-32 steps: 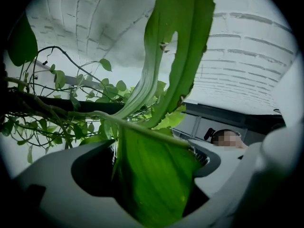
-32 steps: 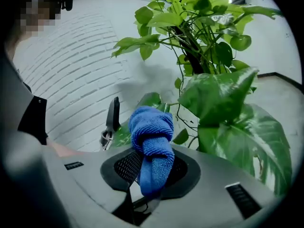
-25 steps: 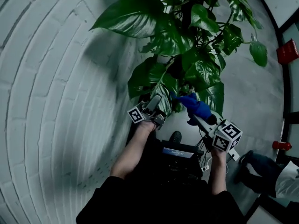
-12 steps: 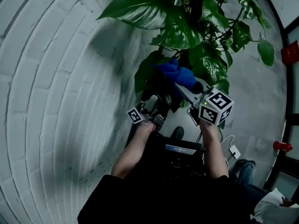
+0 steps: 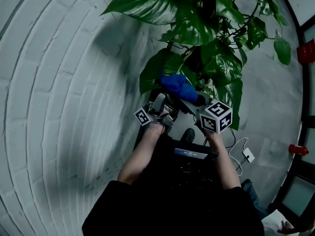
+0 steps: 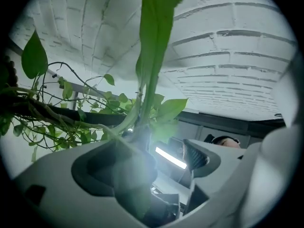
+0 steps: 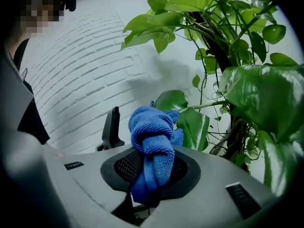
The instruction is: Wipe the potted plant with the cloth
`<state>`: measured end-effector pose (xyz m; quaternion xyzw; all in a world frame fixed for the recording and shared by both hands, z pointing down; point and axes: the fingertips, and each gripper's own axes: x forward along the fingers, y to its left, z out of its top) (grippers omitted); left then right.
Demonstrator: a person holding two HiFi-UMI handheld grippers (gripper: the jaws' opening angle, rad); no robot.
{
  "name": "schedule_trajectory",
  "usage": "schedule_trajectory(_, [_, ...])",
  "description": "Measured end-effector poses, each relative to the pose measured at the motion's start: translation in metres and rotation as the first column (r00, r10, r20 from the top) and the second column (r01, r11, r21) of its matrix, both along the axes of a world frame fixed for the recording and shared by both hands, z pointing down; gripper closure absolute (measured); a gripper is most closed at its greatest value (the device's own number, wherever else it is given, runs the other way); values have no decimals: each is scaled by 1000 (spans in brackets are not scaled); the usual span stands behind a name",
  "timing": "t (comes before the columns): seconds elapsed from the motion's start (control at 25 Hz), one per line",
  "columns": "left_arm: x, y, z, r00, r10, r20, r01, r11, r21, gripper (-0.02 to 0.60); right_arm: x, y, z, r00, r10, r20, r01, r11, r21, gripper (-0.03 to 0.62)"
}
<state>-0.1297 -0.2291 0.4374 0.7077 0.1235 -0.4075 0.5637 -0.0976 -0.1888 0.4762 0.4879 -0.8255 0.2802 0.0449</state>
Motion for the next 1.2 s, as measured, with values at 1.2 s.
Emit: schedule_trajectory(1.2, [-27,21,-2,998,-42,42,42,999,20,141,15,15,-105,997,-22,-73,40,964,262,487])
